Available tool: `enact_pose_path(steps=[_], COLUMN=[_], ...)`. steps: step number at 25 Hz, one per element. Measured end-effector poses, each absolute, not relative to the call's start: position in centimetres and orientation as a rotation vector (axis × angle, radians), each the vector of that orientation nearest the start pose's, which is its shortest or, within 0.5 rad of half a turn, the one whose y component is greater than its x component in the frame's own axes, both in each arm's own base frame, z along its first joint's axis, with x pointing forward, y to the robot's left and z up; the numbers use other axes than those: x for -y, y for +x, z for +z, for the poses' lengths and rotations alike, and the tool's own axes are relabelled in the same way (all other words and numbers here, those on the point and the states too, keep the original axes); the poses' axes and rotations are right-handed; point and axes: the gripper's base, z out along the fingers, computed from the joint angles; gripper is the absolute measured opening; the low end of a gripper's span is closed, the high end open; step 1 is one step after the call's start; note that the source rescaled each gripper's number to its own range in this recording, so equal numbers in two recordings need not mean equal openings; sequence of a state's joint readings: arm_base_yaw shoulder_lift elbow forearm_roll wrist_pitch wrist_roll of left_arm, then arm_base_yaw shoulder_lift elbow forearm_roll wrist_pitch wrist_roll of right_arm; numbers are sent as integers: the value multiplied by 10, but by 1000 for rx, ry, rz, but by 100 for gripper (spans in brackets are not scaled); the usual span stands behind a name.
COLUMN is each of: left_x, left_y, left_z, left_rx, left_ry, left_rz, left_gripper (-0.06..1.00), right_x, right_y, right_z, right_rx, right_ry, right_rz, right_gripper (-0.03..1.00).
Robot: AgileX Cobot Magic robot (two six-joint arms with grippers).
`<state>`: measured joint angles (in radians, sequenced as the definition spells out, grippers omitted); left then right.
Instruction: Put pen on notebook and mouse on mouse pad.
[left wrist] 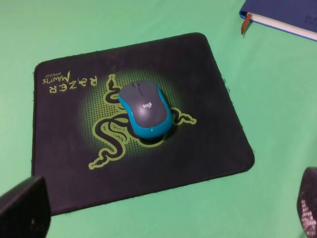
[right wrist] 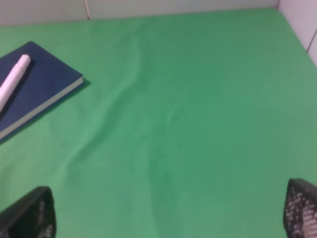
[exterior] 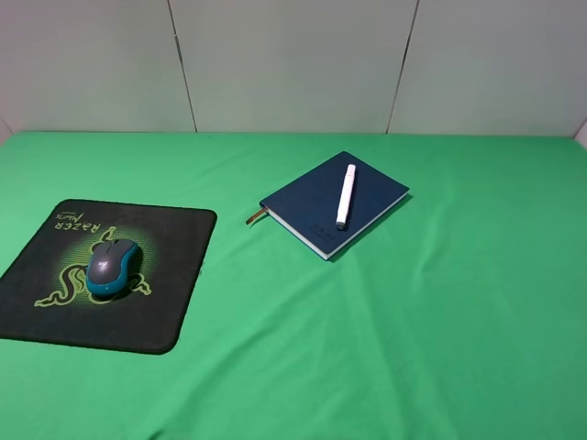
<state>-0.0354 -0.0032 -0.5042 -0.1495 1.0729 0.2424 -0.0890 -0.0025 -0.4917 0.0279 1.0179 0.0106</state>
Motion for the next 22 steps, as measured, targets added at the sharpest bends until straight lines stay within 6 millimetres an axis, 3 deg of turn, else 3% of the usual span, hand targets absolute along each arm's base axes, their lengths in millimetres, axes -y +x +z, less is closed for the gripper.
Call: enact_pose_path(steps=[22], left_x=[12], left_y=[-7], left_z=[278], left_rx=[-2019], left_ry=[291], left_rz=[-49], left_gripper=[100], right_x=[-2], right_y=[-2], right_z=[278], right_rx=[-2005], right_ry=[99], right_rz=[-17], right_gripper=[100])
